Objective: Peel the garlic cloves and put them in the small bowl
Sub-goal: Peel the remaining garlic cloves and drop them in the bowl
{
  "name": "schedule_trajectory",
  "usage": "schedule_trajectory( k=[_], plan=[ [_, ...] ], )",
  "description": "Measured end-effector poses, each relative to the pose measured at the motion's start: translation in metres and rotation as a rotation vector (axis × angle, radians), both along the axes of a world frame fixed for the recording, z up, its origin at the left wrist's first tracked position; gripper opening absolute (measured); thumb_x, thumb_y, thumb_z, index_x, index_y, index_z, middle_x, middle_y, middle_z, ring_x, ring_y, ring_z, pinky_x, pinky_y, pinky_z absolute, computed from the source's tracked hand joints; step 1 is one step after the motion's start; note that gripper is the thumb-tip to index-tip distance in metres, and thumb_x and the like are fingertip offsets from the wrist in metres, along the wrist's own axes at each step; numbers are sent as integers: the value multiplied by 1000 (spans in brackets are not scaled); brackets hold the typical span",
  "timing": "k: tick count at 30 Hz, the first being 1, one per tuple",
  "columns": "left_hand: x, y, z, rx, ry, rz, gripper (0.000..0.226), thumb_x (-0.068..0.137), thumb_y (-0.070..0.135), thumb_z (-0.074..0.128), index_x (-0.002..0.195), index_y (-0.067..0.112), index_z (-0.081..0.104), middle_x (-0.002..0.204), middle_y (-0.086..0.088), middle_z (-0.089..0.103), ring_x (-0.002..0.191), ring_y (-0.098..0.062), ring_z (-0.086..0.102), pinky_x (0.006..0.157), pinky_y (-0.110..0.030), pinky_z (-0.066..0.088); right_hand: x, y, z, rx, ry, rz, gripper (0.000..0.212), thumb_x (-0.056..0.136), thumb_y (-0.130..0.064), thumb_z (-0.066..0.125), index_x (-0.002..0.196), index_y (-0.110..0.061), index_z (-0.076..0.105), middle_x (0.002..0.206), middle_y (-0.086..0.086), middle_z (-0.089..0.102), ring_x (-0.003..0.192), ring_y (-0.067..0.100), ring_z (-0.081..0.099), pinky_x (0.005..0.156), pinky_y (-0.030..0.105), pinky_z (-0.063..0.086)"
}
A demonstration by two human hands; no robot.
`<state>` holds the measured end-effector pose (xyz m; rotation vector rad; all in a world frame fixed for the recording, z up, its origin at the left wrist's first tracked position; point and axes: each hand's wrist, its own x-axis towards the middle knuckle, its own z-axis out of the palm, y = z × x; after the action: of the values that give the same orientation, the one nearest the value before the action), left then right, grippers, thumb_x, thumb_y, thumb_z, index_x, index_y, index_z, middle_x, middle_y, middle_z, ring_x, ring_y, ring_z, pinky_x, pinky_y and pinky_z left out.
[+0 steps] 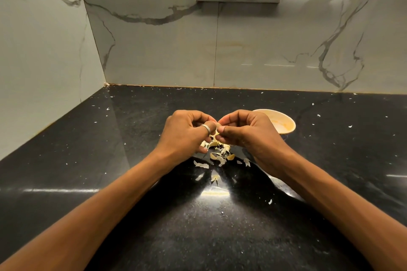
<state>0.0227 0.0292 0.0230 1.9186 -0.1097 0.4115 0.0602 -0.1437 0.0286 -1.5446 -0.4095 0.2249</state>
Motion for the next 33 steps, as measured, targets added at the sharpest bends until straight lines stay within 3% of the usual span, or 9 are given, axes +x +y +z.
schedule_trajectory(
  k=[4, 11, 18, 25, 33],
  plan=[
    [0, 0, 0, 28, 0, 10, 7, 92, 11, 69, 88, 13, 74, 77, -9, 72, 66, -13, 70, 52, -31, 59, 1, 0, 0, -61, -48, -18, 14, 88, 6, 68, 101, 0, 72, 96, 24, 73, 84, 23, 71, 77, 26, 59],
    [0, 0, -2, 130, -61, 44, 4, 90, 14, 73, 88, 15, 77, 72, -2, 73, 61, -16, 71, 50, -35, 61, 0, 1, -1, -131, -95, -67, 15, 89, 3, 69, 96, -8, 77, 91, 12, 76, 97, 31, 71, 90, 37, 59],
    [1, -3, -5, 181, -73, 55, 5, 90, 15, 72, 90, 16, 77, 70, 1, 72, 60, -15, 71, 50, -37, 61, -1, 1, 0, -27, -1, -100, 11, 87, 6, 69, 97, 1, 71, 89, 18, 74, 80, 21, 71, 76, 25, 60],
    [3, -2, -9, 281, -132, 46, 7, 93, 19, 71, 98, 17, 76, 71, 12, 69, 59, -2, 66, 62, -38, 62, 0, 0, 1, 87, 84, -104, 14, 88, 10, 66, 101, 7, 68, 85, 16, 73, 78, 20, 73, 80, 28, 62],
    [2, 0, -15, 454, -271, 76, 14, 93, 32, 65, 98, 23, 74, 81, 11, 70, 70, -5, 65, 66, -38, 58, -2, 1, 0, 34, 36, -126, 12, 87, 6, 70, 99, 2, 69, 89, 19, 74, 82, 22, 74, 82, 30, 62]
  ],
)
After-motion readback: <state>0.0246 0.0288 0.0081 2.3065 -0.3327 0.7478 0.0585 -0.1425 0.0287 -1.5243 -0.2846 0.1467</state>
